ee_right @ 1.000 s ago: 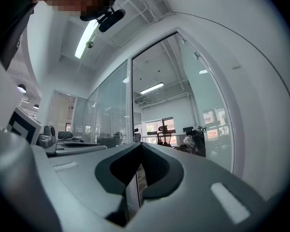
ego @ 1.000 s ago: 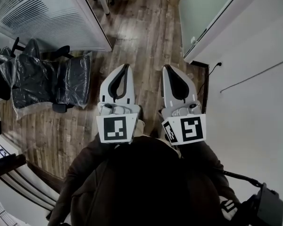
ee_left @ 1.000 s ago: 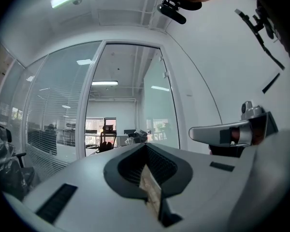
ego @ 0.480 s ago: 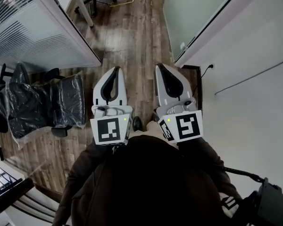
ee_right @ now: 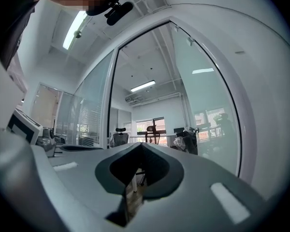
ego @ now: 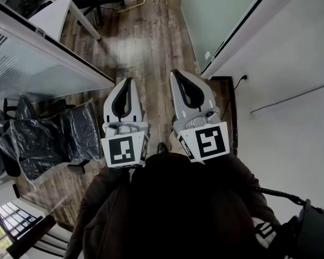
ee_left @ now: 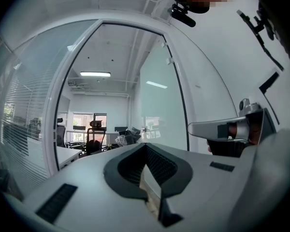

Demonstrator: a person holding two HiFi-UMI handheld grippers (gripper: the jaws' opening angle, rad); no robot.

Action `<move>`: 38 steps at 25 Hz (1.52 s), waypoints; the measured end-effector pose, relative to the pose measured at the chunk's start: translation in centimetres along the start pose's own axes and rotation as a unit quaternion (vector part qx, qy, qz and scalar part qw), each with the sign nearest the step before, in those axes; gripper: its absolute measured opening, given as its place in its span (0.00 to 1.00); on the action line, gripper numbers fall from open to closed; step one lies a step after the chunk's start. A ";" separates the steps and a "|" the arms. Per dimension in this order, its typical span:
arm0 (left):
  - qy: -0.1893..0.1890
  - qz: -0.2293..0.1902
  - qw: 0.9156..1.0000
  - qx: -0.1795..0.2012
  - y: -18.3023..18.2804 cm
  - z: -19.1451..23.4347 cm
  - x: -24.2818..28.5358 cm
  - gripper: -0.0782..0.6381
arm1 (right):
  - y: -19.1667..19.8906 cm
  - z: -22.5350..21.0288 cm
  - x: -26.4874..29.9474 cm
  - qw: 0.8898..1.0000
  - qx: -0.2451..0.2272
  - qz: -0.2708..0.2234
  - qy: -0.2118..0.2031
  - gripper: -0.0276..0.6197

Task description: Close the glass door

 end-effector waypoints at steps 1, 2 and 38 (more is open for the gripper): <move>-0.001 0.004 1.000 0.003 0.2 -0.6 1.9 0.10 | 0.1 -1.8 0.8 1.000 0.003 -0.002 0.001 0.05; -0.001 0.007 1.000 0.006 0.2 -1.0 3.6 0.10 | 0.1 -3.3 1.7 1.000 0.006 -0.004 0.003 0.05; 0.022 0.005 1.000 0.003 -0.3 16.1 36.9 0.10 | 1.5 -14.6 37.6 1.000 -0.005 0.022 0.002 0.05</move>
Point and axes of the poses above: the fingertips, and each gripper's own axes: x forward along the fingers, z to its left, y out of its underside, the point moved 2 cm from there along -x, backward along the fingers
